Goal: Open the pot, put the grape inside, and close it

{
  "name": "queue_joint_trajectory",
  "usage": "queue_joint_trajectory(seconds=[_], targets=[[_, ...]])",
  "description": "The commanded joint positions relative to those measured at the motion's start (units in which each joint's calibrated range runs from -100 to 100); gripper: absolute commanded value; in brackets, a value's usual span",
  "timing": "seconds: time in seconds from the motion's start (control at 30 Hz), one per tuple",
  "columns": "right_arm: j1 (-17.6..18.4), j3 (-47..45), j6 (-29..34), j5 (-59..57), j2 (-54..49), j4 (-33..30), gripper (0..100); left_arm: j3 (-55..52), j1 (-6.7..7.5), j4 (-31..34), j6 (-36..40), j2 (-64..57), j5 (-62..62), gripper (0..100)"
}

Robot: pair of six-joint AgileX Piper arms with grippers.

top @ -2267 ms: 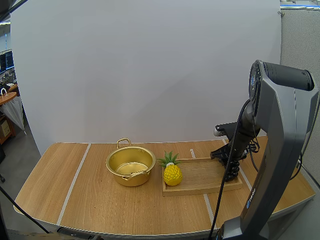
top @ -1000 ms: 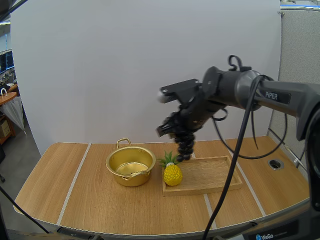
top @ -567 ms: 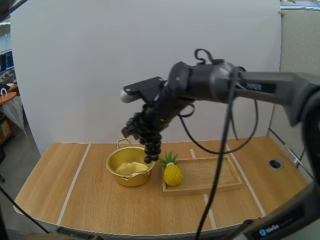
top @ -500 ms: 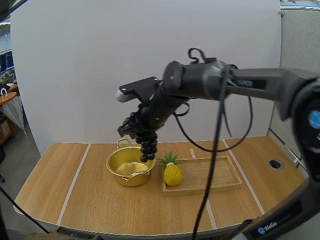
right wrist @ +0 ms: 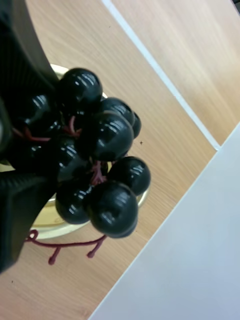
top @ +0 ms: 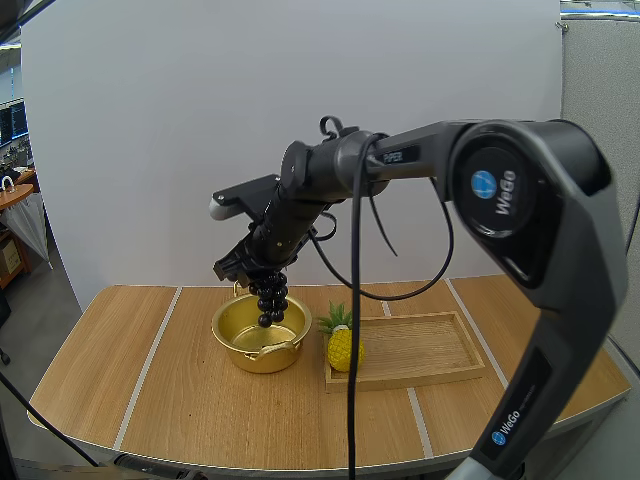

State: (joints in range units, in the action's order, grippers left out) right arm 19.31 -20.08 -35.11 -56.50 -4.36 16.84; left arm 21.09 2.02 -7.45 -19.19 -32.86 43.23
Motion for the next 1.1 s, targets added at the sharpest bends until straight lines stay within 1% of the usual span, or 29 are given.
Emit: queue_joint_trajectory(seconds=[0.0, 0.4, 0.73, 1.07], targets=[[0.0, 0.4, -0.8, 2.7, 3.2, 0.1, 0, 0.2, 0.07, 0.0, 0.6, -0.3, -2.0, 0], [0.0, 0.4, -1.0, 5.5, 10.9, 0.1, 0, 0.2, 0.07, 0.0, 0.6, -0.3, -2.0, 0], [0.1, 0.4, -1.3, 5.4, 16.8, 0.1, 0, 0.2, 0.07, 0.0, 0.6, -0.3, -2.0, 0], [1.5, 0.4, -1.3, 5.9, 18.1, 0.1, 0, 0.2, 0.07, 0.0, 0.6, -0.3, -2.0, 0]])
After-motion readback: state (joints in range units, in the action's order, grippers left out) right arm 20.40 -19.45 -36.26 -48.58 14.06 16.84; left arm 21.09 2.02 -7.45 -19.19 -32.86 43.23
